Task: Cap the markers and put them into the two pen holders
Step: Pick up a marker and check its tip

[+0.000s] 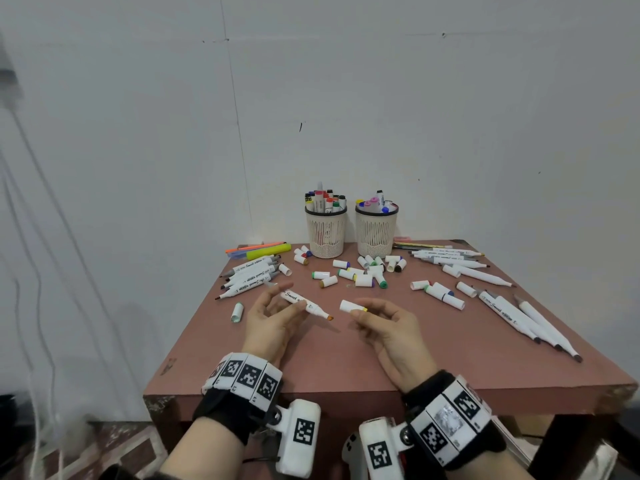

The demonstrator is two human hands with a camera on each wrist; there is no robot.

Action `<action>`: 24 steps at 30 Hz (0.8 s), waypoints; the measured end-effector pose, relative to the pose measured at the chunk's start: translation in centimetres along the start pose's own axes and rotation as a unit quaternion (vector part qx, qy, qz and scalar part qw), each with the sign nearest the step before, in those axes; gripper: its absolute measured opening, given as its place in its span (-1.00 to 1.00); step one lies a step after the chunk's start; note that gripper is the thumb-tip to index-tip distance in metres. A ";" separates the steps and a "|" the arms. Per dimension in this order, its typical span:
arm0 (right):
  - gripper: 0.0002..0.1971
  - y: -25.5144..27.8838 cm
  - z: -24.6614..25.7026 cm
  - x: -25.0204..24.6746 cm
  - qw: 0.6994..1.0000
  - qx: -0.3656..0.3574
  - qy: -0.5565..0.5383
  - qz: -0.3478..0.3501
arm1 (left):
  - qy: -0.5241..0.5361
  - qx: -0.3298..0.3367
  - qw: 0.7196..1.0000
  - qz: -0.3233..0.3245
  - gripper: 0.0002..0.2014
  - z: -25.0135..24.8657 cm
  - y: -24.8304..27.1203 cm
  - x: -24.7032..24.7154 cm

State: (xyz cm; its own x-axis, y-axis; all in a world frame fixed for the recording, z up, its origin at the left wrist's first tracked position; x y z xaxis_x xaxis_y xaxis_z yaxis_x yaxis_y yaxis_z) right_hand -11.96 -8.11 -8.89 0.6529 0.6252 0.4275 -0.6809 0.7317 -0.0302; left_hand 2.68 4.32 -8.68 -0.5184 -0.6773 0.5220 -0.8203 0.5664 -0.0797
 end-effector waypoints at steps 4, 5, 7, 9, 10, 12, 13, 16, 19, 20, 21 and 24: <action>-0.81 -0.4 -0.5 -0.5 1.000 0.001 0.030 -0.005 | 0.003 0.011 1.000 -0.005 -0.65 -0.1 -0.1 -0.1; -0.80 -0.4 -0.5 -0.5 0.999 -0.002 0.040 -0.006 | 0.006 0.014 1.000 -0.008 -0.65 -0.2 -0.1 -0.1; -0.81 -0.4 -0.6 -0.5 0.998 -0.009 0.061 -0.006 | 0.013 0.016 1.000 -0.013 -0.66 -0.3 -0.1 -0.3; -0.82 -0.3 -0.7 -0.4 0.997 -0.009 0.076 -0.001 | 0.017 0.020 1.000 -0.017 -0.67 -0.3 0.0 -0.4; -0.82 -0.3 -0.7 -0.3 0.997 -0.009 0.081 0.002 | 0.016 0.021 1.000 -0.017 -0.68 -0.4 0.0 -0.4; -0.82 -0.3 -0.7 -0.1 0.996 -0.009 0.089 0.009 | 0.015 0.021 1.000 -0.013 -0.68 -0.3 0.0 -0.2; -0.82 -0.2 -0.8 0.0 0.996 -0.009 0.093 0.012 | 0.014 0.021 1.000 -0.009 -0.67 -0.3 0.0 -0.1; -0.83 -0.1 -0.8 0.3 0.994 -0.006 0.107 0.022 | 0.010 0.015 1.000 0.005 -0.67 -0.1 0.1 0.2; -0.82 0.1 -0.9 0.8 0.993 0.000 0.117 0.036 | -0.001 0.006 1.000 0.028 -0.67 0.1 0.4 0.8; -0.81 0.2 -0.9 0.9 0.992 0.001 0.120 0.041 | -0.007 0.001 0.999 0.036 -0.67 0.2 0.5 0.9; -0.80 0.3 -0.9 1.0 0.991 0.001 0.123 0.044 | -0.013 -0.002 0.999 0.041 -0.67 0.2 0.5 1.1; -0.77 0.4 -0.9 1.0 0.992 0.009 0.117 0.051 | -0.019 -0.005 0.999 0.038 -0.68 0.3 0.6 1.0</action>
State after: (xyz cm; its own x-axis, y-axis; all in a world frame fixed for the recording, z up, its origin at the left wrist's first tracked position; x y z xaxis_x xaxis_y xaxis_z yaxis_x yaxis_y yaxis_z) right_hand -11.28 -6.89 -9.31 0.6375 0.7436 0.2019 -0.7524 0.6572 -0.0448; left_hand 1.62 3.80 -8.43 -0.5884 -0.6496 0.4814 -0.7758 0.6213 -0.1100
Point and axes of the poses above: each hand's wrist, its own y-axis away from the middle knuckle, its own x-axis out of the palm, z = x × y, the point moved 10 cm from there along -y, towards the middle knuckle, and after that the axes turned 1 degree about y, right-handed, at the moved point
